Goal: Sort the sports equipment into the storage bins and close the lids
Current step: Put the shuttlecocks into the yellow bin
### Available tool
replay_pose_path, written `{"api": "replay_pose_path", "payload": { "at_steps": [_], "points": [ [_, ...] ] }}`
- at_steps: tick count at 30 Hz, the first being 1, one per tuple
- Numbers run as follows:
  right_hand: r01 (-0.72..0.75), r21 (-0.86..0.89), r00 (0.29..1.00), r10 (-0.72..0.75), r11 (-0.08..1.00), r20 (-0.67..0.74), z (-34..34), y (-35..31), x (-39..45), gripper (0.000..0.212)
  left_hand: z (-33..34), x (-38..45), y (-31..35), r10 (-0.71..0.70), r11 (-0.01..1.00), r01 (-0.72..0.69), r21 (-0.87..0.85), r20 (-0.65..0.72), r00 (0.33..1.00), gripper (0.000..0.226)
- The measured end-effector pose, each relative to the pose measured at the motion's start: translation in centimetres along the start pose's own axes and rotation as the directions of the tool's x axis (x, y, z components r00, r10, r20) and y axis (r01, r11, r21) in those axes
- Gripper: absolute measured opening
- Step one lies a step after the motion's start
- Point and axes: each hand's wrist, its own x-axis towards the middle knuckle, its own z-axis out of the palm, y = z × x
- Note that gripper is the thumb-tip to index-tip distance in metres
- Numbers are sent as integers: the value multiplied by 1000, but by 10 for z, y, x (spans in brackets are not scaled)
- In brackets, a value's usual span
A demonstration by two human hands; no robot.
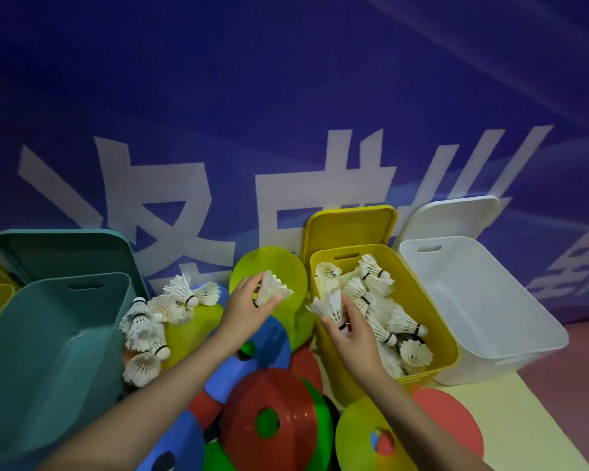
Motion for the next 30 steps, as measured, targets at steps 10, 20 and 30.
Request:
{"api": "replay_pose_path", "payload": {
  "at_steps": [10,20,30],
  "points": [
    [-71,-291,987,24,954,-162,-135,68,35,32,100,-8,67,40,998,-31,-57,153,987,71],
    [-20,-332,998,1,943,-56,-162,88,100,52,149,1,77,5,959,-48,281,152,988,58],
    [240,-556,969,-160,796,189,-151,113,125,58,161,1,48,-111,845,13,535,151,982,61]
  ]
}}
